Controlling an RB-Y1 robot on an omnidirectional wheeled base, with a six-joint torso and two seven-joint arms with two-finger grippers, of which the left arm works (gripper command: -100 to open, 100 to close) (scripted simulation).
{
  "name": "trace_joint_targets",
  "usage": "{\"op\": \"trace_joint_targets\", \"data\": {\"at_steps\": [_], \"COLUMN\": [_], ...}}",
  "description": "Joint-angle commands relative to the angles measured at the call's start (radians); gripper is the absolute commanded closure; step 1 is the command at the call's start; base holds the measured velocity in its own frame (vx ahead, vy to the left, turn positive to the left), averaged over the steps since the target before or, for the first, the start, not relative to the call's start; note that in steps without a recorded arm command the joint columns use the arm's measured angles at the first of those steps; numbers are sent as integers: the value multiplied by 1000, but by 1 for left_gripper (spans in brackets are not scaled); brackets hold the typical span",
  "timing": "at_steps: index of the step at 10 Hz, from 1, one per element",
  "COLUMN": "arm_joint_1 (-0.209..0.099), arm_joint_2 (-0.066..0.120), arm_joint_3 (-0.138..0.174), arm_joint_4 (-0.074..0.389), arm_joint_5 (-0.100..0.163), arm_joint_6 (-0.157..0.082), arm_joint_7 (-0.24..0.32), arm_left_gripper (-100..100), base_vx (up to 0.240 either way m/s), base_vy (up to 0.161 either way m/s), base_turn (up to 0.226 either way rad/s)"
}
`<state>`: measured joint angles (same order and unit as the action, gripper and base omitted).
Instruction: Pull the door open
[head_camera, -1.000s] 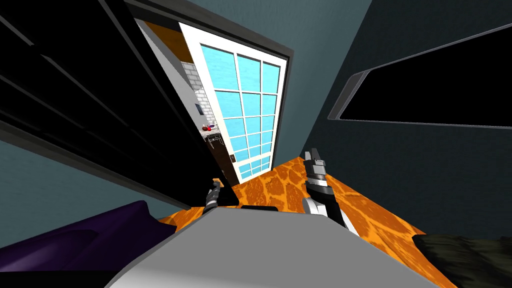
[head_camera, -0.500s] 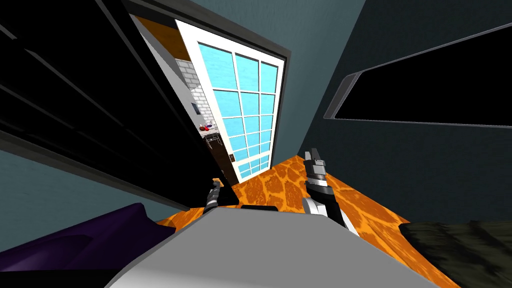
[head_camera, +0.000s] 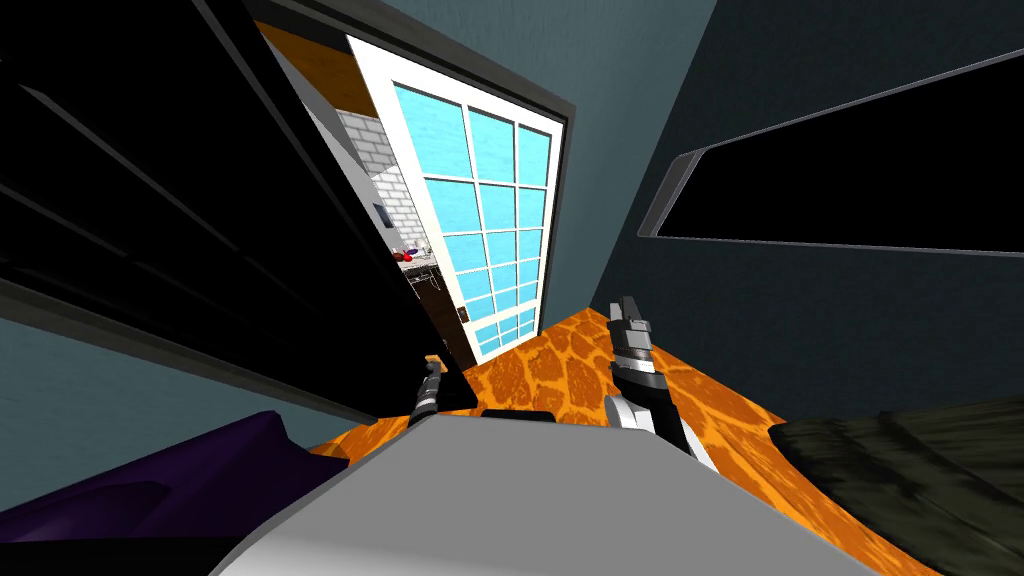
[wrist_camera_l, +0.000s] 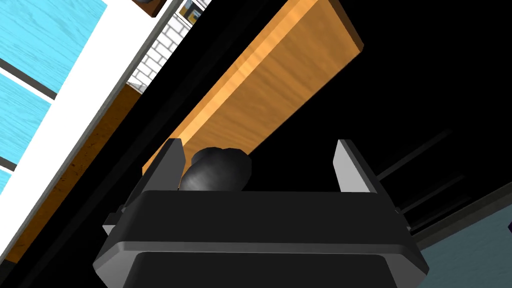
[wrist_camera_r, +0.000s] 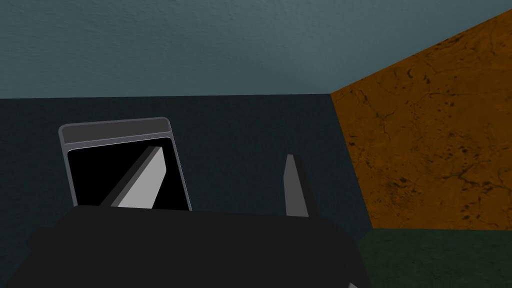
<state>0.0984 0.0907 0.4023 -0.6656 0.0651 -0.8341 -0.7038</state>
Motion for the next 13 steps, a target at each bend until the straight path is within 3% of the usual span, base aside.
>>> {"op": "trace_joint_targets", "data": {"at_steps": [1,6,12,13], "arm_joint_1": [4,-8,-8,-11], "arm_joint_2": [19,26,26,29], "arm_joint_3": [13,-8,-8,-14], "arm_joint_4": [-2,5,39,7], "arm_joint_5": [19,41,41,49], "arm_joint_6": [9,6,6,5], "arm_joint_7": [50,164,167,206], "arm_left_gripper": [100,100,100,100], "base_vx": [-36,-46,-8,-44], "base_vy": [6,24,2,19], "base_turn": [-46,-61,-2,-57]}}
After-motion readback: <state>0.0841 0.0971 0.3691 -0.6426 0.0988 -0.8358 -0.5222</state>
